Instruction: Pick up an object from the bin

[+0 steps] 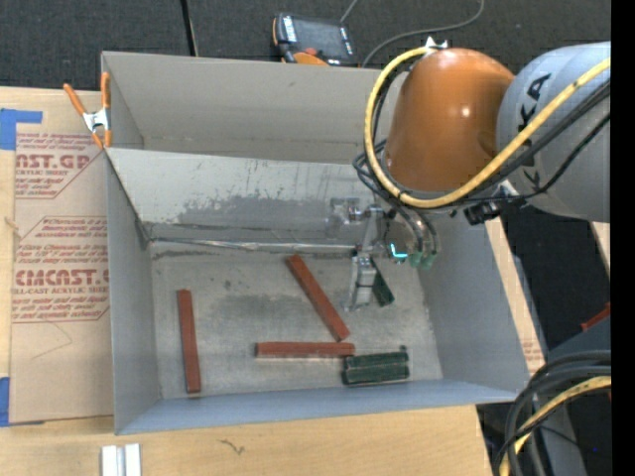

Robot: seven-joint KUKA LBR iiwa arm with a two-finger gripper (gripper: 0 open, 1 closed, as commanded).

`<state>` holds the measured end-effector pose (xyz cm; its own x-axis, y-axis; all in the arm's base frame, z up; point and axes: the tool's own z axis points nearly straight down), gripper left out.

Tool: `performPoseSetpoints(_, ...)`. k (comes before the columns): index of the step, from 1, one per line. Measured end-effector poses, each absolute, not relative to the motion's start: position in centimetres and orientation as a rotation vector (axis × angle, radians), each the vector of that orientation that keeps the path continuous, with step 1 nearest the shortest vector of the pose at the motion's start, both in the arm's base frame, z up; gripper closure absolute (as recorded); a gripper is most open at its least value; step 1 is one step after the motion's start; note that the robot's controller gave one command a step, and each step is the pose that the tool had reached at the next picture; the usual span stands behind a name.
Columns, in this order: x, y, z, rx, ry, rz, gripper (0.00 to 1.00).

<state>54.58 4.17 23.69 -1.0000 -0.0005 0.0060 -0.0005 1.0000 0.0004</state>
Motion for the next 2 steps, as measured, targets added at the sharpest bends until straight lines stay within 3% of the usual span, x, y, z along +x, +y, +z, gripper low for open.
performPoseSetpoints(1,52.6,5.1,8.9,0.183,-3.129,0.000,0.00)
performPoseSetpoints(2,48.5,2.8,7.1,0.354,-3.132,-0.001,0.00)
